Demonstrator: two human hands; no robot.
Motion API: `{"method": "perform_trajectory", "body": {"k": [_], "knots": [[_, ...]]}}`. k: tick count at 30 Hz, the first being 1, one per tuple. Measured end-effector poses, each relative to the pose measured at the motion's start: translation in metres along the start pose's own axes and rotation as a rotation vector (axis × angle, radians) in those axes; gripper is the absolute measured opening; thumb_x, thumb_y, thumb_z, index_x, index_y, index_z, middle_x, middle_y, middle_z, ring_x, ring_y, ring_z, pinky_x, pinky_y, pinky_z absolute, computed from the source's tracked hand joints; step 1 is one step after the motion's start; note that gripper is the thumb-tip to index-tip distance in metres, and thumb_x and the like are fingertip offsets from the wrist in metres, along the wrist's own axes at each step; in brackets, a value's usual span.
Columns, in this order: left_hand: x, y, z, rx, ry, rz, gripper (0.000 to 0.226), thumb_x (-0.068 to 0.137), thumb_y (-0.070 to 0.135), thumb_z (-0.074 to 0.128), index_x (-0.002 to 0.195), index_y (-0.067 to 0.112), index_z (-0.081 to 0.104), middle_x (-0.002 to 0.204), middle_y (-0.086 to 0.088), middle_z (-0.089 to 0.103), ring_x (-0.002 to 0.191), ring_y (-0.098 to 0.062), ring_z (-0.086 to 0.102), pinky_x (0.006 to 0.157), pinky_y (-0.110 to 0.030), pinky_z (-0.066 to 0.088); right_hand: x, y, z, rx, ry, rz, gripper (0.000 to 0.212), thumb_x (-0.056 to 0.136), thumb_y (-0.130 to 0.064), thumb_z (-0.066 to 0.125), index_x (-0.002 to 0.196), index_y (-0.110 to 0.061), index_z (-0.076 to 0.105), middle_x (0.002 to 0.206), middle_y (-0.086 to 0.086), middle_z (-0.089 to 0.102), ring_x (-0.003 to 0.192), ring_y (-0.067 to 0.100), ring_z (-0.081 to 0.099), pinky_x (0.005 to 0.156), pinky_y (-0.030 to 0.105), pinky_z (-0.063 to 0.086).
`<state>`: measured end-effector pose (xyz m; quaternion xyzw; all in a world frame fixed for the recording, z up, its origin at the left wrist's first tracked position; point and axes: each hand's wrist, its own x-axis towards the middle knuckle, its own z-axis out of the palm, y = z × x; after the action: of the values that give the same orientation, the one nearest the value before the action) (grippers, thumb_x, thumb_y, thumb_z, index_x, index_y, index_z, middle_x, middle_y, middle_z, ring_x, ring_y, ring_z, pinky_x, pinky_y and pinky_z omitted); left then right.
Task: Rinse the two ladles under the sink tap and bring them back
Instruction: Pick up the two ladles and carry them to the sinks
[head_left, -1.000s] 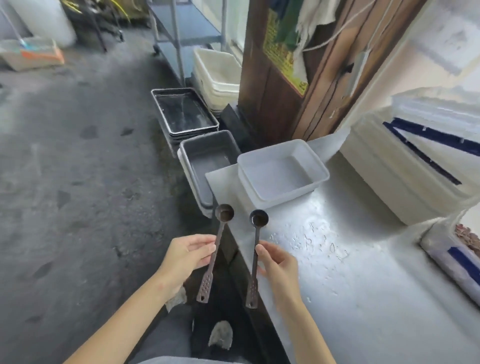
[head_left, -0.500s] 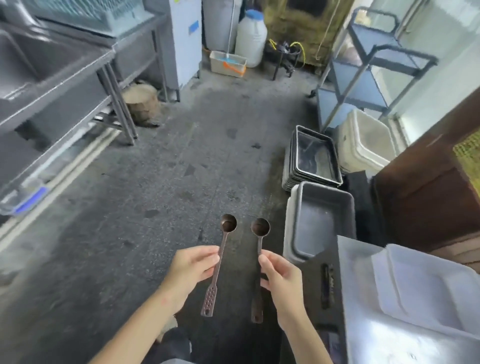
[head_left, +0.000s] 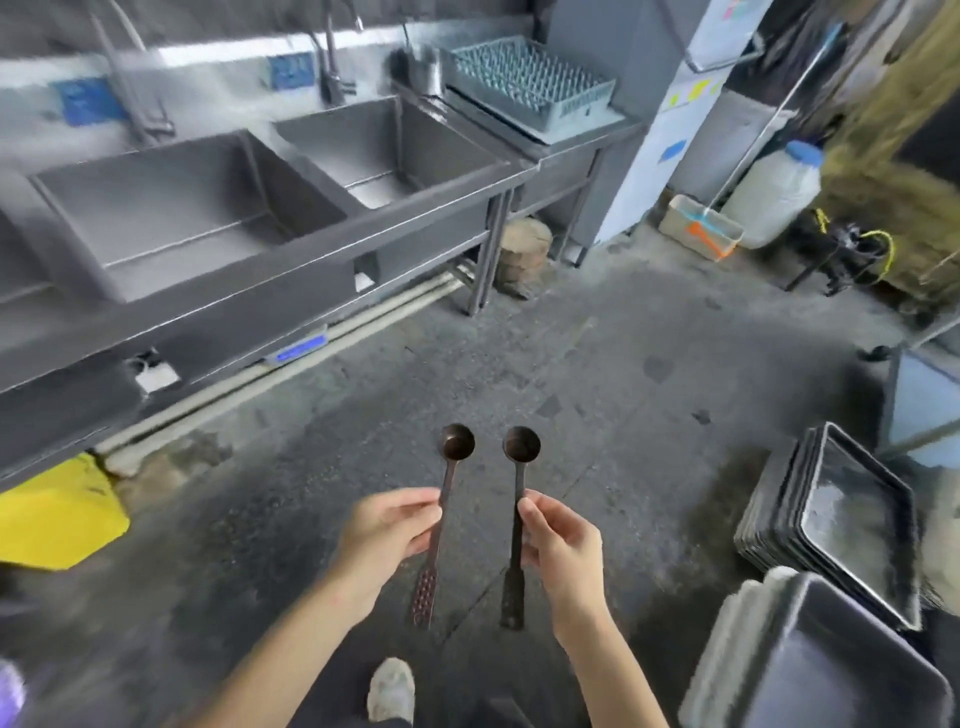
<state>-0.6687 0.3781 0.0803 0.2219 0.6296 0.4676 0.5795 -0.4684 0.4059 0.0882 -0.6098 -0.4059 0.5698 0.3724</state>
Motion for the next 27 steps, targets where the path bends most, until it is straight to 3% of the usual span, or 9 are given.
{"method": "perform_trajectory", "body": {"k": [4,12,18,23,27], "knots": [[0.024,0.018,-0.045,-0.062,0.096,0.019,0.023,0.087,0.002,0.072,0.106,0.015,0.078,0.099,-0.003,0.080,0.095,-0.016,0.076,0.082,-0.027,0.060,0.041,-0.023,0.053,-0.022,-0.122,0.006,0.015,0.099,-0.020,0.068,0.096,-0.020,0.083,0.093,0.009,0.081,0.082,0.018,0.075,0.067,0.026,0.061],[0.092,0.059,-0.106,-0.181,0.299,0.043,0.021,0.088,0.004,0.072,0.105,0.014,0.078,0.099,-0.001,0.080,0.094,-0.014,0.076,0.076,-0.024,0.060,0.135,-0.062,0.156,-0.075,-0.332,-0.007,0.016,0.100,-0.015,0.066,0.096,-0.016,0.082,0.095,0.012,0.082,0.086,0.025,0.077,0.075,0.036,0.062],[0.179,0.109,-0.140,-0.235,0.409,0.051,0.020,0.088,0.006,0.073,0.103,0.018,0.078,0.099,0.003,0.080,0.092,-0.012,0.076,0.069,-0.017,0.058,0.225,-0.108,0.233,-0.120,-0.442,-0.006,0.024,0.100,-0.018,0.067,0.086,-0.029,0.083,0.078,-0.005,0.079,0.072,0.007,0.073,0.065,0.023,0.059],[0.240,0.144,-0.172,-0.300,0.511,0.039,0.022,0.085,0.009,0.076,0.098,0.026,0.080,0.100,0.005,0.080,0.093,-0.011,0.076,0.068,-0.015,0.058,0.290,-0.143,0.298,-0.150,-0.543,0.011,0.019,0.099,-0.019,0.069,0.085,-0.021,0.082,0.080,-0.002,0.079,0.074,0.009,0.073,0.065,0.023,0.060],[0.275,0.167,-0.205,-0.373,0.591,0.025,0.021,0.086,0.008,0.075,0.102,0.021,0.079,0.099,0.000,0.080,0.092,-0.014,0.077,0.070,-0.016,0.059,0.330,-0.163,0.353,-0.188,-0.591,0.041,0.013,0.098,-0.020,0.071,0.092,-0.014,0.081,0.087,0.003,0.080,0.080,0.015,0.075,0.069,0.028,0.061]]}}
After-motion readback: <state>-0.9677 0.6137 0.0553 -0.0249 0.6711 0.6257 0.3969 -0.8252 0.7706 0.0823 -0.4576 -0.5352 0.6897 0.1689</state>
